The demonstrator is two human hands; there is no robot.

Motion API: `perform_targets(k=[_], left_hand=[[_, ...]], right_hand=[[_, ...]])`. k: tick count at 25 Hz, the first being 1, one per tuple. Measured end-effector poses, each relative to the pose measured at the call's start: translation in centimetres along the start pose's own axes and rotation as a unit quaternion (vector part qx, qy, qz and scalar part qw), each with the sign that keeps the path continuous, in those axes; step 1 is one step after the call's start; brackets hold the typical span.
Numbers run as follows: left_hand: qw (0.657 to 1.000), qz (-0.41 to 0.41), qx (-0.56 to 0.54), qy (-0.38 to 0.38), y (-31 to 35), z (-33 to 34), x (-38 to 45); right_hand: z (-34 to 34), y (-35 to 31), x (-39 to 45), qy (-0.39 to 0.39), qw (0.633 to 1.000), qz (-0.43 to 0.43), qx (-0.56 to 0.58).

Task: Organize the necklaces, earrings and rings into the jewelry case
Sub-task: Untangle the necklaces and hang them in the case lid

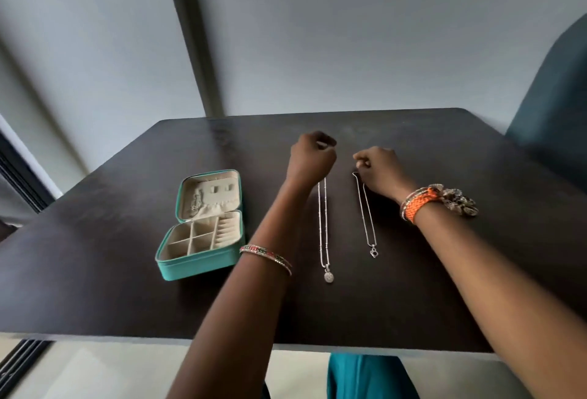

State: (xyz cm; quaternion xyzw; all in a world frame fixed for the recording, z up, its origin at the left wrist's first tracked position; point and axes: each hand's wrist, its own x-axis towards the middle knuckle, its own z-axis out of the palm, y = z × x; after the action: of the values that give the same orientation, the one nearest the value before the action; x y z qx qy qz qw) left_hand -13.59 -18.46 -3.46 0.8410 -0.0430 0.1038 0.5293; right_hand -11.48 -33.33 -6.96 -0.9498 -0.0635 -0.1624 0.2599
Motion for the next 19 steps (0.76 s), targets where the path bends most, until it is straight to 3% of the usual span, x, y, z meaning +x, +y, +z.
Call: perform_targets(k=[3, 10, 19], left_hand=[[1.000, 0.002, 0.016, 0.002, -2.0, 0.9, 0.4], [0.986, 0.144, 0.086, 0.022, -2.1, 1.1, -0.7], [0.982, 0.152, 0.104, 0.040, -2.7, 1.3, 0.0]], right_hand=[[0.2, 0.4, 0.1, 0.004, 0.999, -0.014, -0.042], [-1.0, 1.3, -0.3, 0.036, 0.999, 0.027, -0.025], [-1.1, 1.2, -0.4, 0.016, 0.999, 0.040, 0.012]])
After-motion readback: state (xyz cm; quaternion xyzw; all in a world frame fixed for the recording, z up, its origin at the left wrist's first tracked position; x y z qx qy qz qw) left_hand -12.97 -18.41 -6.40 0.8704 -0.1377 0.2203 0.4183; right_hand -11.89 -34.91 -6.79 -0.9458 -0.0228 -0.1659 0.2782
